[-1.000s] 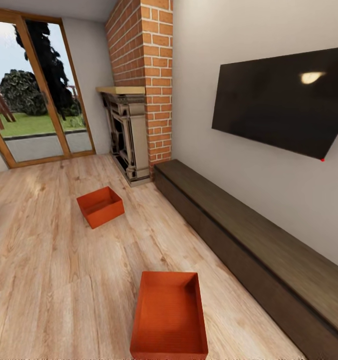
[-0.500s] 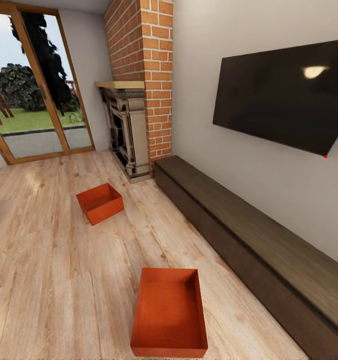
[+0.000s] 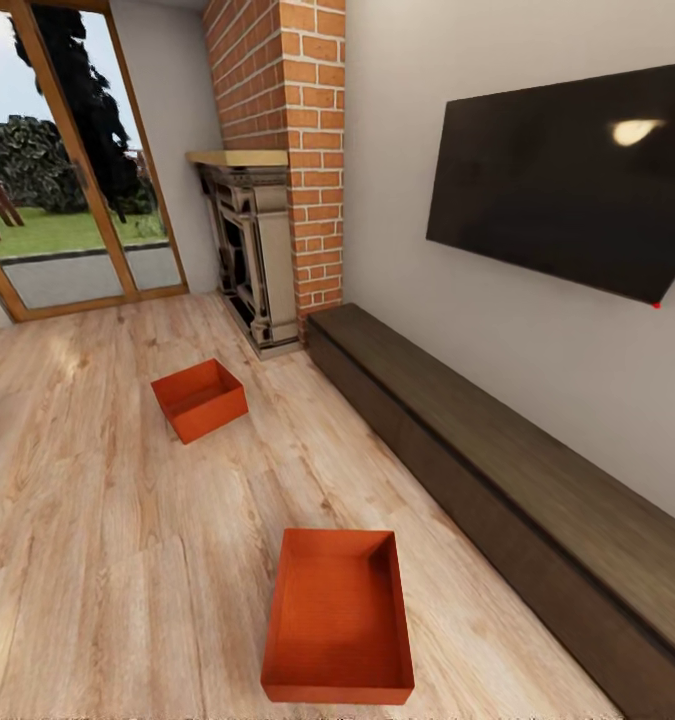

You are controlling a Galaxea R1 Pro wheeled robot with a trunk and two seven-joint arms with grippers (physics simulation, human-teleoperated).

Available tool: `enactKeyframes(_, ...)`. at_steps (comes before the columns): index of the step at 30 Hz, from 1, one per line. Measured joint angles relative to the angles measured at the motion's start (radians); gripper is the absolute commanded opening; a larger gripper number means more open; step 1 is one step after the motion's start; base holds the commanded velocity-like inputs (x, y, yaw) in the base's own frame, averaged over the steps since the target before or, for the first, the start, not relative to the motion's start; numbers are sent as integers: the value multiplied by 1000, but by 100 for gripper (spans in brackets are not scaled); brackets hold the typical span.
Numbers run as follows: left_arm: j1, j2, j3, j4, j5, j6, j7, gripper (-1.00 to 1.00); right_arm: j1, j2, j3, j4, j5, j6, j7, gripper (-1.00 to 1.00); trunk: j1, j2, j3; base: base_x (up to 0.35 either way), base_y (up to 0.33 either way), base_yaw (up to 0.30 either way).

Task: Move the two storage containers from the living room to the garage. In the garage, place one container on the floor and stack the other container on top of it (either order is fine).

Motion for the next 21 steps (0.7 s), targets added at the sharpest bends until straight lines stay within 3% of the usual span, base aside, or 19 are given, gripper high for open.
enactKeyframes(21, 0, 0, 1, 0, 1, 0, 0, 100, 0, -1, 1, 0, 0, 0, 1, 100, 0, 0, -34, 0, 0, 0)
